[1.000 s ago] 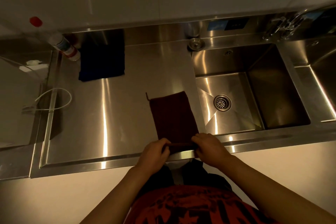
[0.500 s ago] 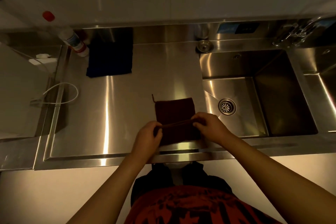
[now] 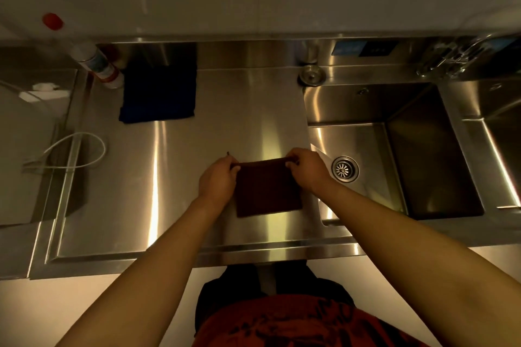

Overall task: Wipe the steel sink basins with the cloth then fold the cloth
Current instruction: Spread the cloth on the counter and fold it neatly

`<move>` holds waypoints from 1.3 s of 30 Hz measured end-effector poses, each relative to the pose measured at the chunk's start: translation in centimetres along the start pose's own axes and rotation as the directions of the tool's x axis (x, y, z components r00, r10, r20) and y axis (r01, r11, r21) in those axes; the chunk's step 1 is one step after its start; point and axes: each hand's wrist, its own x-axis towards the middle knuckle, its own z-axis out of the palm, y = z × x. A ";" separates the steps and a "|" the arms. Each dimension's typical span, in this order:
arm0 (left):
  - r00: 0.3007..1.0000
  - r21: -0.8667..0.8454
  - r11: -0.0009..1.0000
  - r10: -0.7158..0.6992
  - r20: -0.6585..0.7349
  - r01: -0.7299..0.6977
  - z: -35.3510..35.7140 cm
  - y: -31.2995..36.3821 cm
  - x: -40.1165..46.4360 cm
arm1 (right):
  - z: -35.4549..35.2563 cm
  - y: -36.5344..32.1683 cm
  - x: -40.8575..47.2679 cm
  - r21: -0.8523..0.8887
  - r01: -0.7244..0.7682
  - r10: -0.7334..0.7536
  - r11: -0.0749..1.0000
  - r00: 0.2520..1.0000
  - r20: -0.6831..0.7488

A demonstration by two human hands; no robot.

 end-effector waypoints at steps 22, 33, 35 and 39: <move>0.982 -0.099 0.978 -0.186 -0.016 0.184 1.9 2.8 -2.7 | -1.2 1.4 -0.8 -0.080 0.141 -0.122 0.987 0.971 0.207; 0.942 -0.346 0.909 -0.299 -0.154 0.232 -3.3 5.2 -7.3 | -3.9 -1.7 -1.9 0.241 0.227 -0.275 0.944 0.943 0.189; 0.942 -0.364 0.907 -0.288 -0.171 0.211 -4.7 5.2 -6.9 | -4.5 -3.0 -1.6 0.247 0.251 -0.297 0.936 0.940 0.169; 0.947 -0.430 0.888 -0.262 -0.187 0.162 -7.5 4.7 -5.5 | -5.0 -5.5 -0.3 0.233 0.290 -0.324 0.928 0.938 0.125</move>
